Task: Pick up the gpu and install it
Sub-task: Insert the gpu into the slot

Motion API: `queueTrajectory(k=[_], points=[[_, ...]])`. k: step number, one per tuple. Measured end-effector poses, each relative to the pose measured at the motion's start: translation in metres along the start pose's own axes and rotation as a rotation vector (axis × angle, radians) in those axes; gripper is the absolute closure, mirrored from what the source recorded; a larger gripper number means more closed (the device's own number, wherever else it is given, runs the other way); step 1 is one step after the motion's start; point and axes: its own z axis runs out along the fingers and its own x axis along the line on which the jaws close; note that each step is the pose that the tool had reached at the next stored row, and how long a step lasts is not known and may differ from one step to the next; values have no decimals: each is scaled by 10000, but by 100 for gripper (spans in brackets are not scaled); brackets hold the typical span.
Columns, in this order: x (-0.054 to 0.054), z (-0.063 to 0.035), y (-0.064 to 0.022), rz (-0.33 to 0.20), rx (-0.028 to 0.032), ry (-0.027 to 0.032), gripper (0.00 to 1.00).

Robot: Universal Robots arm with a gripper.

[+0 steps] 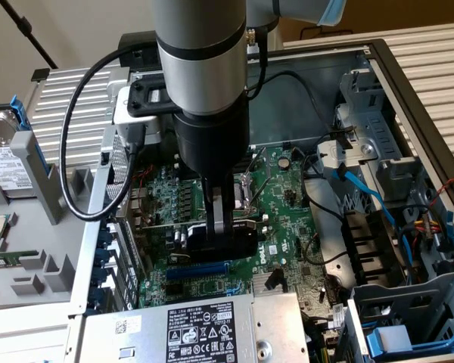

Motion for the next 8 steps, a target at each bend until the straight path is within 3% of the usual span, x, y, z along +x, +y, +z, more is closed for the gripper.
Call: queueTrajectory(k=[6,8], points=[[-13,2,1,-92,-7,2,73],[-29,2,3,-92,-5,41,73]])
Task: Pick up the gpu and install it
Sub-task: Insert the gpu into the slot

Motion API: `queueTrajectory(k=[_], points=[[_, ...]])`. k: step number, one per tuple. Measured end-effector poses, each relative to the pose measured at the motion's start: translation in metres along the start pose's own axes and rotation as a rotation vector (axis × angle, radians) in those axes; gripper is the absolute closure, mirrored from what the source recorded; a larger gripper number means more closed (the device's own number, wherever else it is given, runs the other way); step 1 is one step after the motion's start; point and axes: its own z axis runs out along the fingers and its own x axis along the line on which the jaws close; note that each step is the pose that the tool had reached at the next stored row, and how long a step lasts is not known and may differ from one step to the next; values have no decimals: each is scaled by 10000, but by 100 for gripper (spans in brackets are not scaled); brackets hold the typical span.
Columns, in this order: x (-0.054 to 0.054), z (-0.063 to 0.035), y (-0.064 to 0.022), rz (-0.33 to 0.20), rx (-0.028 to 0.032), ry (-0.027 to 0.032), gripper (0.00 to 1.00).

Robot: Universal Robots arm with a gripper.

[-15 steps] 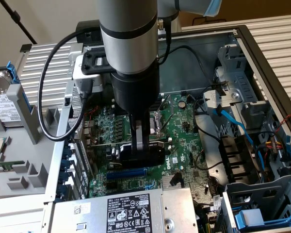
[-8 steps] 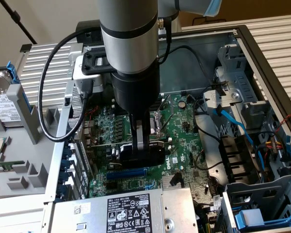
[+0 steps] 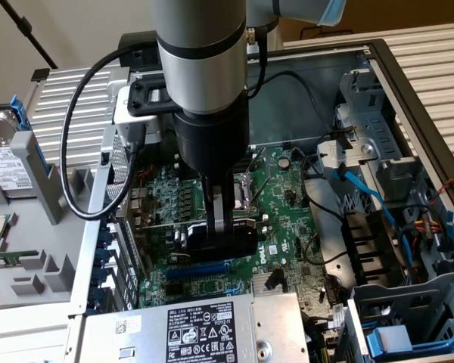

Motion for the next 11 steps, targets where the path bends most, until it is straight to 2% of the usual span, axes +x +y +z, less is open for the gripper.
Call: queueTrajectory(k=[3,5,6,7,11], points=[[-22,1,0,-13,4,95,73],[-29,1,1,-29,12,271,73],[-35,2,1,-47,15,340,73],[-37,2,1,-61,16,360,73],[-43,3,1,-86,16,359,73]])
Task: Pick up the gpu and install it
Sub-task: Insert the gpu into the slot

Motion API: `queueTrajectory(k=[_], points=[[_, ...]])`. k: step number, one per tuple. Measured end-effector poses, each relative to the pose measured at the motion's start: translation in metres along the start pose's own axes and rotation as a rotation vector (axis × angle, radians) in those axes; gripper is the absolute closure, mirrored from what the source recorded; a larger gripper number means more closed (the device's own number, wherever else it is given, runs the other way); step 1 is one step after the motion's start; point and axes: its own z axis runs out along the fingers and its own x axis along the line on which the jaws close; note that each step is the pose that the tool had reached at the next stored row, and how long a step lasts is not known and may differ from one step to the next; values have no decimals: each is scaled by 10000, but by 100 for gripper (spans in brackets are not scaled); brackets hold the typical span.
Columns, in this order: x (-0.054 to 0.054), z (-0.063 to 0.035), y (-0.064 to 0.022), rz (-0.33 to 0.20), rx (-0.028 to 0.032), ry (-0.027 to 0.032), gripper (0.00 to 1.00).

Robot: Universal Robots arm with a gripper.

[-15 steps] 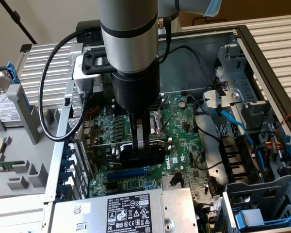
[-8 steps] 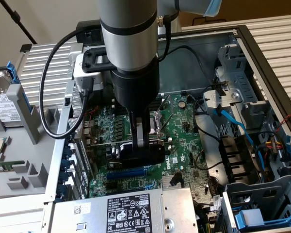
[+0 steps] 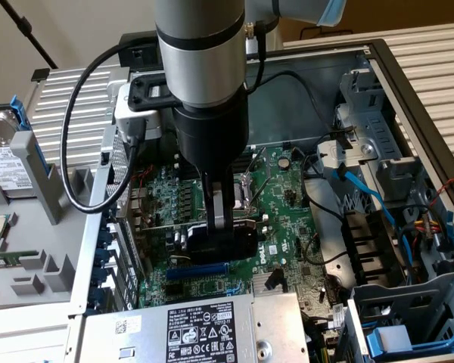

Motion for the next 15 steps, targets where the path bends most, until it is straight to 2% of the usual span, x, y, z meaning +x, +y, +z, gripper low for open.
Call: queueTrajectory(k=[15], points=[[-80,8,47,-294,-6,-6,73]])
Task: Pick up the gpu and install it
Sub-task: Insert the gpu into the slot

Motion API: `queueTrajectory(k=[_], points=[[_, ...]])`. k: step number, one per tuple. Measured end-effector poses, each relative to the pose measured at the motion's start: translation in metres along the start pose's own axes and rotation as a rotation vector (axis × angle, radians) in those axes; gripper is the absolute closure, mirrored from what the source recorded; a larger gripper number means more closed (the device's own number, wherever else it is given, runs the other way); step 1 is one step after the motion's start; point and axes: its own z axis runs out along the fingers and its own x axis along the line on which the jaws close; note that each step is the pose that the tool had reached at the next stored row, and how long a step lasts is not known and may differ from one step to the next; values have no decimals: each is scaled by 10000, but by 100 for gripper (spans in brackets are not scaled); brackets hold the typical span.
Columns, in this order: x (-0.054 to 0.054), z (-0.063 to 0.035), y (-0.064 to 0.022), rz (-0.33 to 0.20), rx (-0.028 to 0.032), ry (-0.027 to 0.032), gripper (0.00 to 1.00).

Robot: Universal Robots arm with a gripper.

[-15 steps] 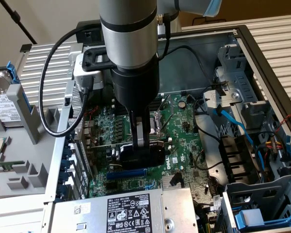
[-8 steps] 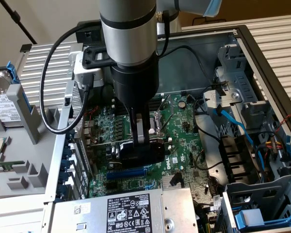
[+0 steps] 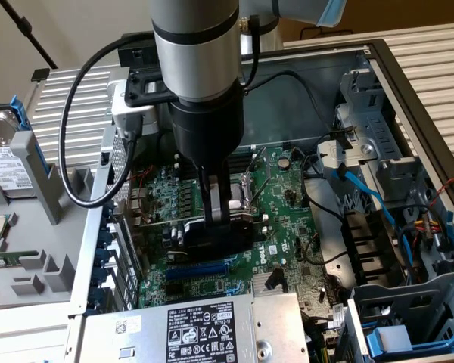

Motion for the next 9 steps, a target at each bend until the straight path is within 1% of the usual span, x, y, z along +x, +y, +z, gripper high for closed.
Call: queueTrajectory(k=[9], points=[[-22,20,62,-34,-7,9,73]])
